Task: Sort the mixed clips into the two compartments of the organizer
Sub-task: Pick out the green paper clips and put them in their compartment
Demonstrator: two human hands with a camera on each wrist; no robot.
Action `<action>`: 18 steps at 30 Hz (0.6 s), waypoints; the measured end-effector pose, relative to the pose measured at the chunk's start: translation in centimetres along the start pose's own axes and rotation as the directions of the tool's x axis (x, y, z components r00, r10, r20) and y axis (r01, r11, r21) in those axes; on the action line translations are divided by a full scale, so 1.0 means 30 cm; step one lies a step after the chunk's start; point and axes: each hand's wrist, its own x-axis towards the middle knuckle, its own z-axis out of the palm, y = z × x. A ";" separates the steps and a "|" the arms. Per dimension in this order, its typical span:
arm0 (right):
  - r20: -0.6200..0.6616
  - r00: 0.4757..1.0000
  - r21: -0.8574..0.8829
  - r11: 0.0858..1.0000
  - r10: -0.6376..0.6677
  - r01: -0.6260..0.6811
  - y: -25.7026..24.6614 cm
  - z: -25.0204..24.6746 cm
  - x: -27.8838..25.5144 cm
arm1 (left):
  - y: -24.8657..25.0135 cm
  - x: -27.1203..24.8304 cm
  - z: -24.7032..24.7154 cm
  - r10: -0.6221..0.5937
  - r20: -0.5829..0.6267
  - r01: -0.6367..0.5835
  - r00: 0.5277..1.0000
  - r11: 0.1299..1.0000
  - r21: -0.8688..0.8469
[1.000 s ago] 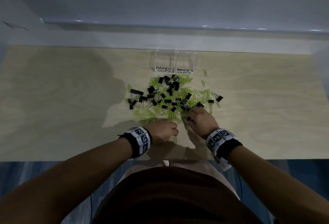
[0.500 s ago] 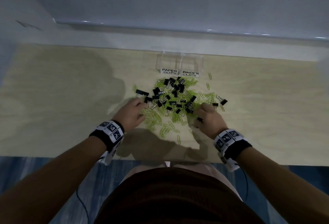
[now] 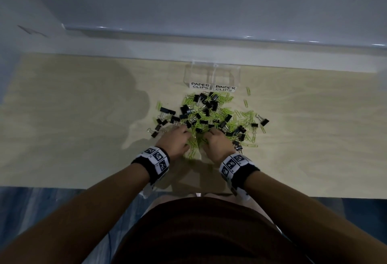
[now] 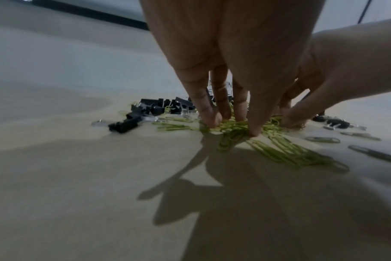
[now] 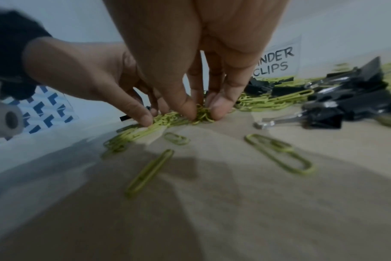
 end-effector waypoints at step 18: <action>-0.111 0.965 0.657 0.746 0.239 -0.109 0.083 -0.369 0.227 | -0.082 0.119 -0.160 -0.024 0.088 0.054 0.996 0.933 -0.356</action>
